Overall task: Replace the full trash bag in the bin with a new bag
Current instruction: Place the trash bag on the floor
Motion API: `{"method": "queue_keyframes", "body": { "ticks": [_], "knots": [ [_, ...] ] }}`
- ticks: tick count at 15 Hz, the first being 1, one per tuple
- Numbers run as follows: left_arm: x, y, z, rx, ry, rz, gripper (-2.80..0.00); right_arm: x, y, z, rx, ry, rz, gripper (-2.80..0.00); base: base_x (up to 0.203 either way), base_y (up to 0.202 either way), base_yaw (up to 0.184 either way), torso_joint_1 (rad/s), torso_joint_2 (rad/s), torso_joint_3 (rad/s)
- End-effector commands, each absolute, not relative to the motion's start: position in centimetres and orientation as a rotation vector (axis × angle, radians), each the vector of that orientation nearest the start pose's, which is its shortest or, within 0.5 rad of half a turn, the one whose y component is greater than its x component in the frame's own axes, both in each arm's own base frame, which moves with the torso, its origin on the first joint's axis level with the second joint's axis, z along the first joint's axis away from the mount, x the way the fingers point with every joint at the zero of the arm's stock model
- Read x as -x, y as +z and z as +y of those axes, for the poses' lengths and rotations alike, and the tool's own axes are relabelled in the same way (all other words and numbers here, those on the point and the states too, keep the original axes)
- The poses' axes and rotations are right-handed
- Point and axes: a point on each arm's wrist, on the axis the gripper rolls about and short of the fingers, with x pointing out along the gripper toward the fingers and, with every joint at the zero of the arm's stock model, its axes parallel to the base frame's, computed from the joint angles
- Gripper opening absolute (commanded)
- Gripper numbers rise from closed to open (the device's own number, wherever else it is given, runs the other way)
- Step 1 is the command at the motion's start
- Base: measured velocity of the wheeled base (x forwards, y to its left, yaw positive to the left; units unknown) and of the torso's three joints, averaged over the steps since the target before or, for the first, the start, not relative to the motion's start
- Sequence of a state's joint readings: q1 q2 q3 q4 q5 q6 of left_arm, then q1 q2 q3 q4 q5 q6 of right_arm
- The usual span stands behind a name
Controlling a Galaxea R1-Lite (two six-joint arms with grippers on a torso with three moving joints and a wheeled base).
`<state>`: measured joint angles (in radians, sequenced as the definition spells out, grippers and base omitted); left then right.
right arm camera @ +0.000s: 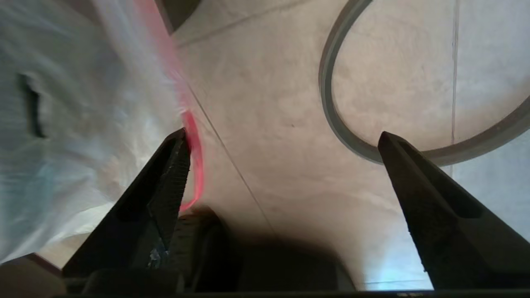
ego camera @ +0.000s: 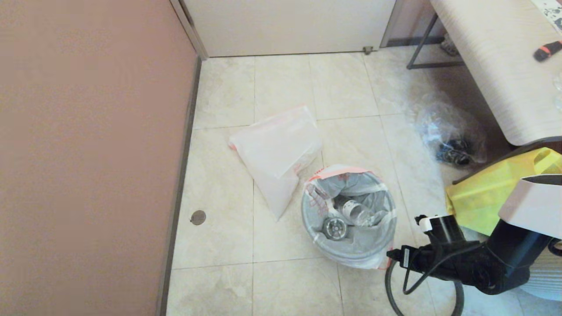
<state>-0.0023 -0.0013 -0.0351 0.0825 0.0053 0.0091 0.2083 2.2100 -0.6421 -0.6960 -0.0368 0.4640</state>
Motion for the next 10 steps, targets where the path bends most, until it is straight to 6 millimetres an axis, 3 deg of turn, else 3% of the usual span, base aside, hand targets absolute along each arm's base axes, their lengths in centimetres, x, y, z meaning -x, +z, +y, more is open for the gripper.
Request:
{"method": "queue_keyframes", "body": {
  "ticks": [1, 10],
  "knots": [
    [2.6, 7.7, 0.0, -0.009, 0.003, 0.048, -2.80, -31.4, -1.7, 6.6, -0.325, -0.047, 0.895, 0.00, 0.000, 0.000, 0.000, 0.000, 0.00, 0.000],
    [2.6, 7.7, 0.0, -0.009, 0.003, 0.048, -2.80, -35.2, -3.1, 6.3, -0.205, -0.120, 0.824, 0.00, 0.000, 0.000, 0.000, 0.000, 0.00, 0.000]
  ]
}}
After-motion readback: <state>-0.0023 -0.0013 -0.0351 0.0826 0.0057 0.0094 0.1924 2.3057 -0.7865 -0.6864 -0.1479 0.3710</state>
